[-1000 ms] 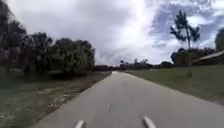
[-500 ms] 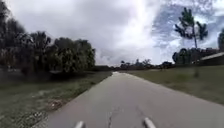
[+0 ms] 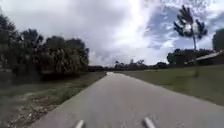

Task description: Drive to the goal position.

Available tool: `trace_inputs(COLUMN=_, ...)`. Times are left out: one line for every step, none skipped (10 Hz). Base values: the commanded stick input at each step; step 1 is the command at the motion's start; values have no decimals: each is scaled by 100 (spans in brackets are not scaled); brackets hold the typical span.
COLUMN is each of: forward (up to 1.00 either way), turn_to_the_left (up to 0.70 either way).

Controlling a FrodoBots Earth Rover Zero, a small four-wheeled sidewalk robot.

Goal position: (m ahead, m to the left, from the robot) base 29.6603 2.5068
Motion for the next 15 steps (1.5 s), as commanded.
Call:
trace_inputs(forward=85, turn_to_the_left=0)
trace_inputs(forward=85, turn_to_the_left=0)
trace_inputs(forward=85, turn_to_the_left=0)
trace_inputs(forward=85, turn_to_the_left=0)
trace_inputs(forward=85, turn_to_the_left=0)
trace_inputs(forward=85, turn_to_the_left=0)
trace_inputs(forward=85, turn_to_the_left=0)
trace_inputs(forward=85, turn_to_the_left=0)
trace_inputs(forward=85, turn_to_the_left=0)
trace_inputs(forward=85, turn_to_the_left=0)
trace_inputs(forward=85, turn_to_the_left=0)
trace_inputs(forward=85, turn_to_the_left=0)
trace_inputs(forward=85, turn_to_the_left=0)
trace_inputs(forward=85, turn_to_the_left=0)
trace_inputs(forward=85, turn_to_the_left=0)
